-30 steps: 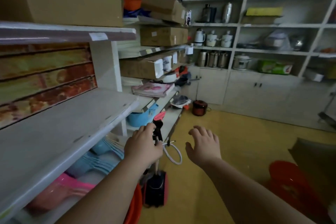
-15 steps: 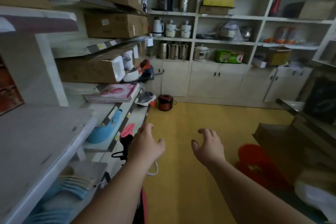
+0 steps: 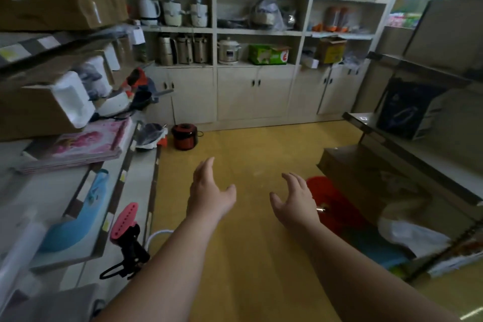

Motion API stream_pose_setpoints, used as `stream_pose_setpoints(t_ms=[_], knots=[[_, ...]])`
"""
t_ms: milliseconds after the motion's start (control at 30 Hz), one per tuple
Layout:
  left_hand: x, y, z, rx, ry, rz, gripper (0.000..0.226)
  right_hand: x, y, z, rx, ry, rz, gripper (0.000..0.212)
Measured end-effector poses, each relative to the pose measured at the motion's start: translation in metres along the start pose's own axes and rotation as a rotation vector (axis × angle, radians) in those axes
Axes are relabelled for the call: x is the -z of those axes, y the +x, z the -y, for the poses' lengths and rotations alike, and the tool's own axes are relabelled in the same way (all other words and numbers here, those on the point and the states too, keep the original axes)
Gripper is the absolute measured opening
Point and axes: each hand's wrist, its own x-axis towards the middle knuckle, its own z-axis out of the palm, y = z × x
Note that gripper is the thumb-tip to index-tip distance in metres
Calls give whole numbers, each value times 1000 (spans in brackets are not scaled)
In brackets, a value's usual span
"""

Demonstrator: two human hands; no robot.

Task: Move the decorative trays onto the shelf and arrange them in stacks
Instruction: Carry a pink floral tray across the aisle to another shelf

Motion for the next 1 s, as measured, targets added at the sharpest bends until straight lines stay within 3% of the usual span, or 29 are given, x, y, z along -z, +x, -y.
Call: stream_pose_setpoints(t_ms=[267, 467, 700, 1000], knots=[[-61, 97, -15, 3, -23, 15, 89, -25, 121, -33, -48, 143, 36, 74], [-57, 191, -5, 157, 32, -104, 89, -78, 242, -32, -56, 284, 190, 72], [-14, 257, 24, 361, 10, -345, 86, -150, 350, 35, 148, 244, 429, 71], [30, 314, 101, 636, -173, -644, 94, -256, 396, 139, 369, 301, 628, 65]])
